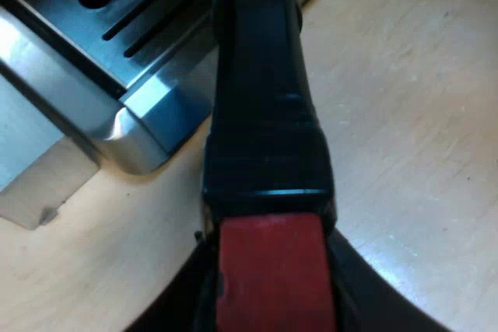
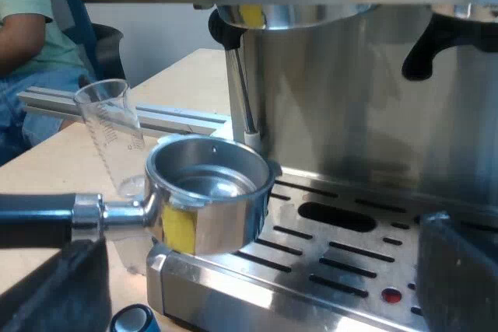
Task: Put the handle in the coffee machine
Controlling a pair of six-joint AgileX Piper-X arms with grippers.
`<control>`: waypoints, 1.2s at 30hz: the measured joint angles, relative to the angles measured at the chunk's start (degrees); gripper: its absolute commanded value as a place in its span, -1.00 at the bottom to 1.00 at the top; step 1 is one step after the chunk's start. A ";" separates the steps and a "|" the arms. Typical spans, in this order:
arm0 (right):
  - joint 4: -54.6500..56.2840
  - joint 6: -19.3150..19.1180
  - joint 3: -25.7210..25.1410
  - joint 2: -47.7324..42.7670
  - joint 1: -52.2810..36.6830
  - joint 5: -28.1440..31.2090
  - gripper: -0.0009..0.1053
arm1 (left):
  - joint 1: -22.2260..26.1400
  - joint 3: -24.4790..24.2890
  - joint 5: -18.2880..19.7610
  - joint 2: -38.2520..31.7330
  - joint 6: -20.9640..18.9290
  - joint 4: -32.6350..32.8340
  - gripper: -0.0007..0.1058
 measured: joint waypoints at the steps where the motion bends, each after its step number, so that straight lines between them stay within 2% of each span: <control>1: -0.12 0.00 -0.43 0.88 0.31 1.34 0.53 | 0.00 0.00 -0.07 0.00 -0.02 0.00 -0.98; 5: -0.35 -1.77 -3.59 4.82 1.95 6.45 0.53 | 0.00 0.00 -0.19 0.00 0.27 0.00 -0.98; 8: -0.72 -2.59 -5.25 6.59 2.36 7.92 0.53 | 0.00 0.00 -0.71 0.00 0.48 0.00 -0.98; 14: -4.48 -2.43 -8.60 11.87 2.39 12.29 0.53 | 0.00 0.00 -2.41 0.00 2.11 0.00 -0.98; 20: -7.96 -2.43 -9.08 15.07 2.39 12.95 0.53 | 0.00 0.00 -2.48 0.00 2.63 0.00 -0.98; 36: -9.44 -2.43 -9.08 15.23 2.39 13.02 0.53 | 0.00 0.00 -2.25 0.00 2.46 0.00 -0.98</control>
